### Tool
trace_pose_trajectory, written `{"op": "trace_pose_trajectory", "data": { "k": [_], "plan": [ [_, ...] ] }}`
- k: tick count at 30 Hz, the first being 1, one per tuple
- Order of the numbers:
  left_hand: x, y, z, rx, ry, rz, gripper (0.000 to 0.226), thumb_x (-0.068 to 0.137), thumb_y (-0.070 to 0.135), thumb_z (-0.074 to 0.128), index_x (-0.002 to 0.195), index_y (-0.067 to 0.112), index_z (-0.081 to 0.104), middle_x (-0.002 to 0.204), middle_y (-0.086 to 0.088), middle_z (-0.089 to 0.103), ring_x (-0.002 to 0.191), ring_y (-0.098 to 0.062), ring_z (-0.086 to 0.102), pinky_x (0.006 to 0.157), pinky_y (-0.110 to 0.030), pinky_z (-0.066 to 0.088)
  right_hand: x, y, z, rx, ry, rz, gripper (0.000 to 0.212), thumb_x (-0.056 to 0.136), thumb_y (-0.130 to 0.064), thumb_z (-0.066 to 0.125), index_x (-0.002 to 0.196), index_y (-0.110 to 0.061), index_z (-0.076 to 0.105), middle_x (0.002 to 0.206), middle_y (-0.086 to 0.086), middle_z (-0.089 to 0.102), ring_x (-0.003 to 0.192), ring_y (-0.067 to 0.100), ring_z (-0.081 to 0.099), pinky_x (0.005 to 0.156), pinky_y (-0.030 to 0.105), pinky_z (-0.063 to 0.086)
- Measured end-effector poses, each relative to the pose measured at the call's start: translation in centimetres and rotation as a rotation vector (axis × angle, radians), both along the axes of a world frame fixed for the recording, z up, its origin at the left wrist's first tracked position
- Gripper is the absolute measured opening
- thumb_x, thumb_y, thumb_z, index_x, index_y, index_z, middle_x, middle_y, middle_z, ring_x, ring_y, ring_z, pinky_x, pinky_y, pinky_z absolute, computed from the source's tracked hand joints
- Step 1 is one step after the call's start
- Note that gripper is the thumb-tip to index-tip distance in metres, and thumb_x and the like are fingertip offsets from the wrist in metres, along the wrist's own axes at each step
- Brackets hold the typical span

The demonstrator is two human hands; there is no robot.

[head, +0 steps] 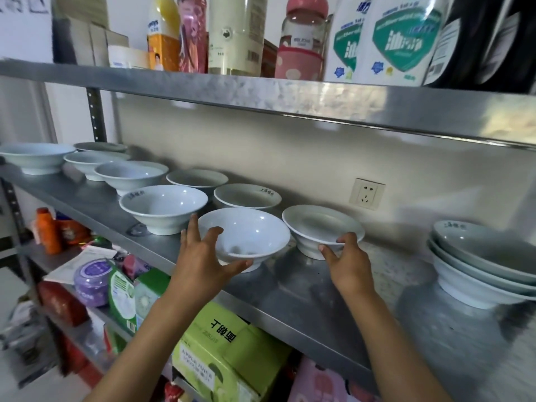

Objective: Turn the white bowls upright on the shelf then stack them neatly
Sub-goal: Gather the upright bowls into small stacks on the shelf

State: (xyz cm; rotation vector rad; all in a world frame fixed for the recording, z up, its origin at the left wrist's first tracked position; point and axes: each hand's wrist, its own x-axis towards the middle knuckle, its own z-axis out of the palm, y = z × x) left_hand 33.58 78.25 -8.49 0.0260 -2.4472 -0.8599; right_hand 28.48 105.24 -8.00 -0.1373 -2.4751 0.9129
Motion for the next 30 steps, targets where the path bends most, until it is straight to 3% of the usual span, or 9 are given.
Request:
{"op": "trace_pose_trajectory", "data": {
  "k": [4, 8, 12, 17, 19, 23, 25, 30],
  "plan": [
    [0.3, 0.2, -0.8, 0.078, -0.034, 0.045, 0.080, 0.061, 0.063, 0.076, 0.123, 0.020, 0.052, 0.147, -0.010, 0.033, 0.118, -0.032, 0.053, 0.091, -0.039, 0.049, -0.2, 0.3, -0.3, -0.078, 0.031, 0.018, 0.038, 0.086, -0.041, 0.065, 0.109, -0.015, 0.050, 0.105, 0.015, 0.064, 0.098, 0.034, 0.060, 0.080, 0.039, 0.051],
    [0.2, 0.2, -1.2, 0.238, 0.023, 0.018, 0.073, 0.056, 0.060, 0.081, 0.113, 0.020, 0.056, 0.120, -0.001, 0.058, 0.105, -0.022, 0.058, 0.079, -0.034, 0.049, -0.3, 0.7, -0.7, -0.153, 0.067, 0.021, 0.034, 0.084, -0.044, 0.065, 0.104, -0.020, 0.050, 0.099, 0.011, 0.064, 0.095, 0.031, 0.058, 0.078, 0.037, 0.050],
    [0.3, 0.1, -1.6, 0.415, 0.066, -0.032, 0.065, 0.049, 0.058, 0.086, 0.097, 0.028, 0.053, 0.106, 0.006, 0.061, 0.097, -0.018, 0.061, 0.079, -0.042, 0.056, -0.4, 0.7, -0.6, -0.215, 0.115, 0.020, 0.034, 0.082, -0.046, 0.067, 0.103, -0.023, 0.052, 0.098, 0.008, 0.064, 0.093, 0.028, 0.060, 0.079, 0.036, 0.049],
    [0.8, 0.0, -1.0, 0.519, 0.123, -0.080, 0.060, 0.043, 0.052, 0.090, 0.088, 0.032, 0.055, 0.097, 0.008, 0.066, 0.089, -0.015, 0.066, 0.073, -0.038, 0.057, 0.0, 0.0, 0.3, -0.249, 0.228, 0.032, 0.031, 0.081, -0.043, 0.070, 0.097, -0.024, 0.051, 0.088, 0.004, 0.065, 0.084, 0.023, 0.061, 0.071, 0.031, 0.047],
    [0.9, -0.3, 0.0, 0.567, 0.153, -0.105, 0.060, 0.042, 0.051, 0.090, 0.087, 0.031, 0.056, 0.093, 0.006, 0.068, 0.086, -0.015, 0.067, 0.070, -0.035, 0.057, 0.0, -0.5, 1.0, -0.246, 0.272, 0.049, 0.028, 0.083, -0.041, 0.069, 0.097, -0.026, 0.050, 0.087, 0.002, 0.064, 0.082, 0.020, 0.061, 0.069, 0.028, 0.044],
    [0.7, -1.8, 3.2, 0.608, 0.226, -0.151, 0.061, 0.042, 0.053, 0.089, 0.086, 0.028, 0.055, 0.071, -0.007, 0.067, 0.066, -0.025, 0.064, 0.061, -0.046, 0.055, -0.6, -1.9, 2.6, -0.263, 0.360, 0.028, 0.029, 0.083, -0.041, 0.069, 0.099, -0.024, 0.051, 0.087, -0.002, 0.065, 0.082, 0.017, 0.062, 0.072, 0.029, 0.049],
    [0.6, -3.1, 4.9, 0.631, 0.236, -0.163, 0.059, 0.045, 0.047, 0.091, 0.087, 0.026, 0.054, 0.071, -0.013, 0.069, 0.069, -0.032, 0.066, 0.062, -0.047, 0.055, -1.3, -3.0, 3.5, -0.286, 0.391, 0.026, 0.031, 0.083, -0.039, 0.070, 0.100, -0.020, 0.052, 0.084, -0.001, 0.064, 0.080, 0.017, 0.062, 0.071, 0.026, 0.046],
    [-0.2, -6.9, 7.8, 0.742, 0.282, -0.177, 0.054, 0.052, 0.032, 0.092, 0.091, 0.023, 0.057, 0.089, -0.006, 0.073, 0.082, -0.012, 0.071, 0.054, -0.020, 0.052, -4.3, -6.2, 5.3, -0.258, 0.380, 0.064, 0.032, 0.082, -0.040, 0.070, 0.099, -0.020, 0.052, 0.086, 0.003, 0.066, 0.081, 0.019, 0.063, 0.069, 0.026, 0.046]
  ]
}}
